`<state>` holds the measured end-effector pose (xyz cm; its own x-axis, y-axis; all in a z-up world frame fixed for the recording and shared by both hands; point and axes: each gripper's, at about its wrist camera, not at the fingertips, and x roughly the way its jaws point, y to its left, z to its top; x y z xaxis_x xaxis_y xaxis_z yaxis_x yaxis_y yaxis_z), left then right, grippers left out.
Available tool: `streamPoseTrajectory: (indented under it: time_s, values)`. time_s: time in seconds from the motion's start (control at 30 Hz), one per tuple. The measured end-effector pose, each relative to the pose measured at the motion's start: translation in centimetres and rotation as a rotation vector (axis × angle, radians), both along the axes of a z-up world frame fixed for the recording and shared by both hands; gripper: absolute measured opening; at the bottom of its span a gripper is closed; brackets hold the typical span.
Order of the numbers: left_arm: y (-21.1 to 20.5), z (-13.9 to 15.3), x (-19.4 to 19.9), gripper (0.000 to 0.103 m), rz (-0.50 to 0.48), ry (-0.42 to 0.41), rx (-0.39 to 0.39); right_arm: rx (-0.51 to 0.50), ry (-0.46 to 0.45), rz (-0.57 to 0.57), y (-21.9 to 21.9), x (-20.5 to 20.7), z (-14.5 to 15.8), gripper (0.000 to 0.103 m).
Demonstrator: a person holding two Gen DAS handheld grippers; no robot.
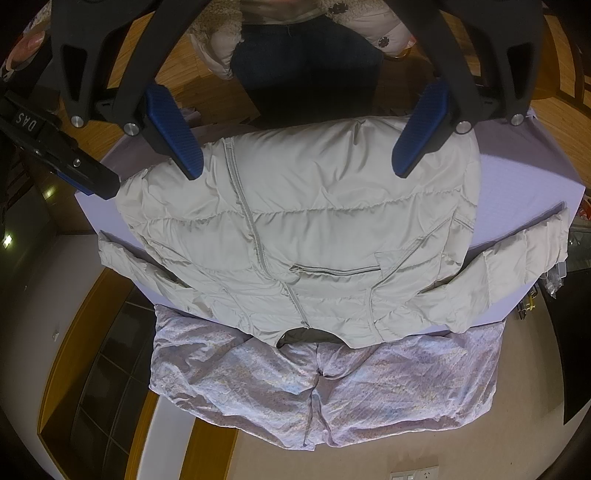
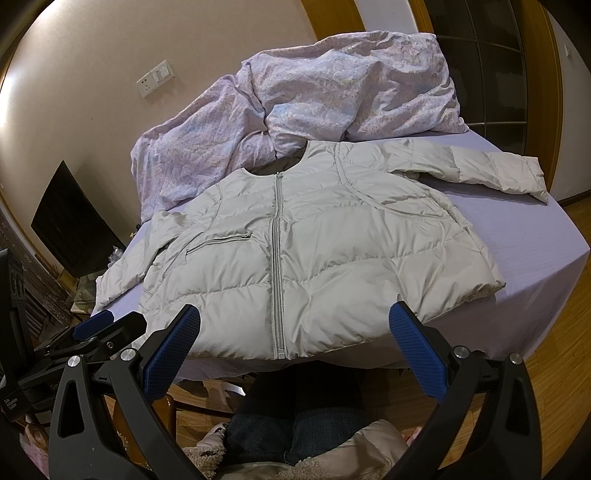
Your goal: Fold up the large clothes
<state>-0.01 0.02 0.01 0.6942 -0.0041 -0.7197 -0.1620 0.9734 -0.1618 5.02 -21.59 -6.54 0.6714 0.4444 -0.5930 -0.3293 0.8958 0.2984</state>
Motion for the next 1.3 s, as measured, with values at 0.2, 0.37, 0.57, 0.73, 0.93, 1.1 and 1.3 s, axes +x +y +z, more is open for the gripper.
streamPoseTrajectory:
  time_s: [0.2,0.37,0.57,0.73,0.93,1.1,1.3]
  values:
    - [0.00,0.00,0.00,0.101,0.000,0.000,0.000,0.001,0.001,0.000,-0.03,0.05,-0.06,0.102]
    - [0.00,-0.01,0.01,0.101,0.000,0.001,0.000,0.001,0.002,0.000,-0.03,0.08,-0.09,0.102]
    - [0.00,0.00,-0.01,0.101,0.000,0.000,0.000,0.000,0.002,0.000,0.01,0.09,-0.02,0.102]
    - [0.00,0.00,-0.01,0.101,0.000,0.000,0.000,0.001,0.003,-0.001,0.05,0.09,0.06,0.102]
    - [0.00,0.00,0.00,0.101,0.000,0.001,0.000,0.002,0.004,0.000,0.10,0.11,0.15,0.102]
    - [-0.01,0.00,0.00,0.101,0.000,0.000,0.000,0.001,0.005,-0.001,0.16,0.11,0.24,0.102]
    - [0.00,0.00,0.00,0.101,0.000,0.000,-0.001,0.001,0.005,-0.001,0.20,0.12,0.33,0.102]
